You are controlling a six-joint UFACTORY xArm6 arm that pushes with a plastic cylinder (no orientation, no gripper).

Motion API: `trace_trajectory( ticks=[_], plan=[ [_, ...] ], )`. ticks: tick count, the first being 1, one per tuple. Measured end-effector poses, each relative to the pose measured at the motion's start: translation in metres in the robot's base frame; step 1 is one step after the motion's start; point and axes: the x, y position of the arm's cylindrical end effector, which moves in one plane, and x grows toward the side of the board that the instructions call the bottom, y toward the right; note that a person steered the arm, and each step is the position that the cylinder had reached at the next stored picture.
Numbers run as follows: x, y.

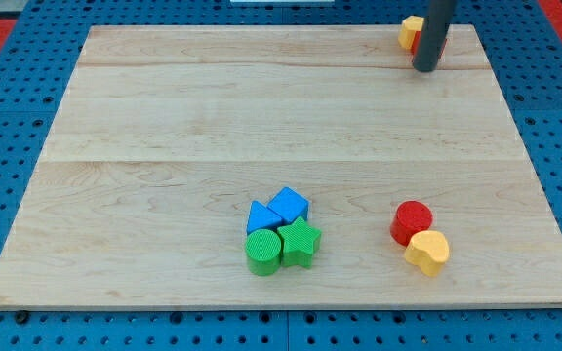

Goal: Point your arm to yellow heart

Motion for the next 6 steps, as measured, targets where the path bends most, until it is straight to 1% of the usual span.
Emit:
trace_trajectory(
  ticks=[2,3,4,5,6],
  plan=[
    [0.119,0.042],
    [0.184,0.049],
    [0.259,0.049],
    [0.286,0.020],
    [0.286,-0.016]
  ],
)
